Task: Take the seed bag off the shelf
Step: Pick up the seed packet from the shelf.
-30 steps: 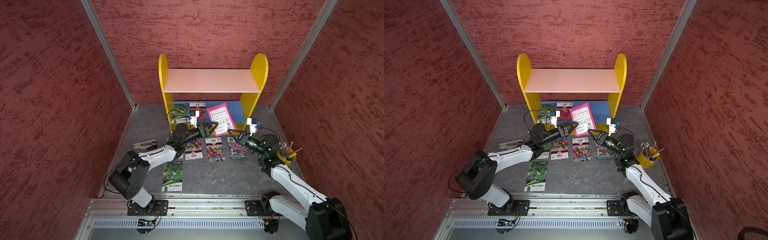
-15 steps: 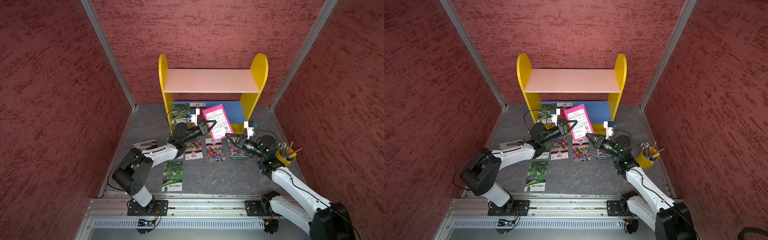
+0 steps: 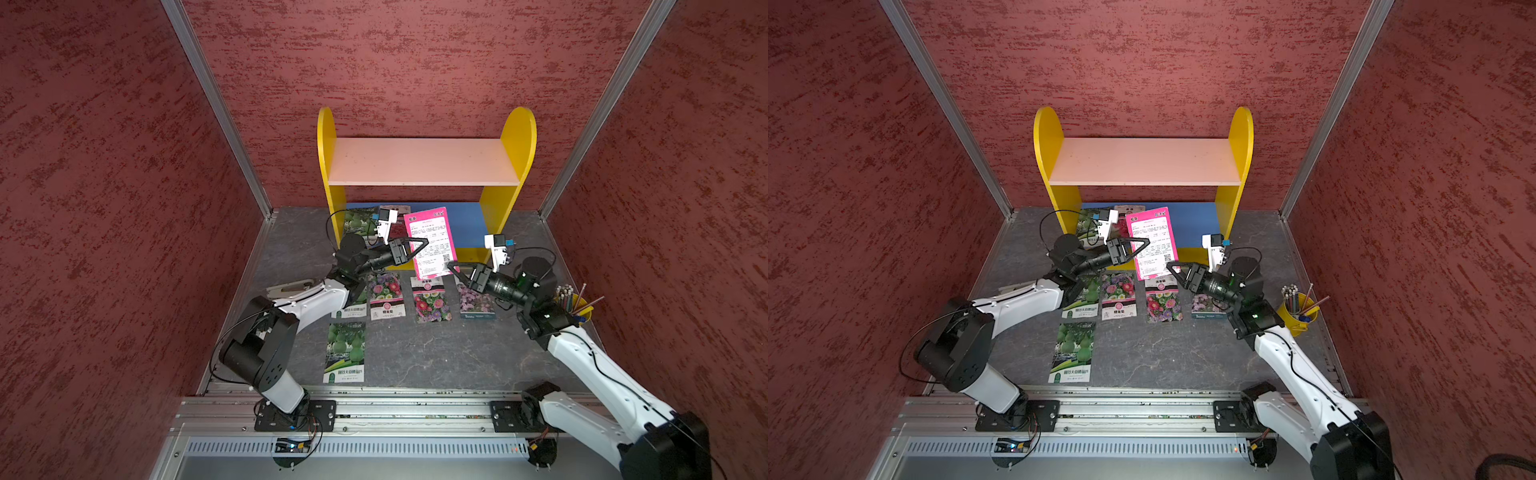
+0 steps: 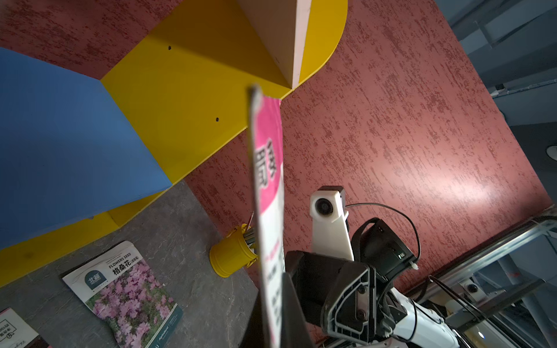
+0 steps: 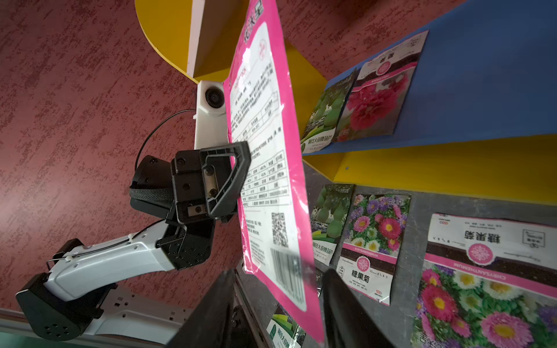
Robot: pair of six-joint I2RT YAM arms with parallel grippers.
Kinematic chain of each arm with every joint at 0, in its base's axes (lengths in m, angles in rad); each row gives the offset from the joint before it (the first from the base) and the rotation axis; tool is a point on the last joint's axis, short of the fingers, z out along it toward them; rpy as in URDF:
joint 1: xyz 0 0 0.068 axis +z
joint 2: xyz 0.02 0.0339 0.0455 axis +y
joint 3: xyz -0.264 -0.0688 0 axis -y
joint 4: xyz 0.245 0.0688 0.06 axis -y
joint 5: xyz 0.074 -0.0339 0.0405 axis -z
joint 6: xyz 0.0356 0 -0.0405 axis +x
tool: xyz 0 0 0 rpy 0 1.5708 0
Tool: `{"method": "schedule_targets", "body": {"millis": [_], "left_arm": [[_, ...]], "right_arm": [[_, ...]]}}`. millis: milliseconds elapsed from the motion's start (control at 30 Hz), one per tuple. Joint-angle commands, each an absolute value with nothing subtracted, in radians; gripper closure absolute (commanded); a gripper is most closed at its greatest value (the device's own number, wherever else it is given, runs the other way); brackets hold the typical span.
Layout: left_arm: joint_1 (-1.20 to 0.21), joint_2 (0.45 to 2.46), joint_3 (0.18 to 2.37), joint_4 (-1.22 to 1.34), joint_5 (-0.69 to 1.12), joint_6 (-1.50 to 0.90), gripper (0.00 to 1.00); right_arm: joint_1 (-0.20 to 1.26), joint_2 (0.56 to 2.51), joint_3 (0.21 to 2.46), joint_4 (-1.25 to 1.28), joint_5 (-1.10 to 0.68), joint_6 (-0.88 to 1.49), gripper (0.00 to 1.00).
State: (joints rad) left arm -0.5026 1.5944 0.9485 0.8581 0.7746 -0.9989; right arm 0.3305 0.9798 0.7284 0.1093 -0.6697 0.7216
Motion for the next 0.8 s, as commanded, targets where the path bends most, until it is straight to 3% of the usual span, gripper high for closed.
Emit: {"method": "schedule_targets", "body": {"millis": [0,133,400,500,667,767], "left_arm": [[-0.473,1.534,0.959,0.82,0.934,-0.993,1.0],[-0.462,1.439,0.949,0.64,0.966,-0.899,1.0],[-0.482,1.362,0.947,0.429,1.001,-0.793,1.0],[-0.483,1.362,0.929,0.437,0.981,-0.791,1.0],[-0.482,1.365,0.929,0.446,0.955,-0.788,1.0],[-0.478,1.373,0.944,0.443,0.954,-0.785,1.0]], "right_arm": [[0.326,0.972,0.815,-0.067,-0.724,0.56,0.43],[0.318,1.012,0.89,-0.143,-0.779,0.494,0.41],[0.315,1.094,0.914,0.084,-0.991,0.63,0.43],[0.315,1.1,0.911,0.153,-1.027,0.681,0.5],[0.315,1.083,0.909,0.152,-1.026,0.695,0.77],[0.314,1.085,0.914,0.138,-1.025,0.693,0.83]]}}
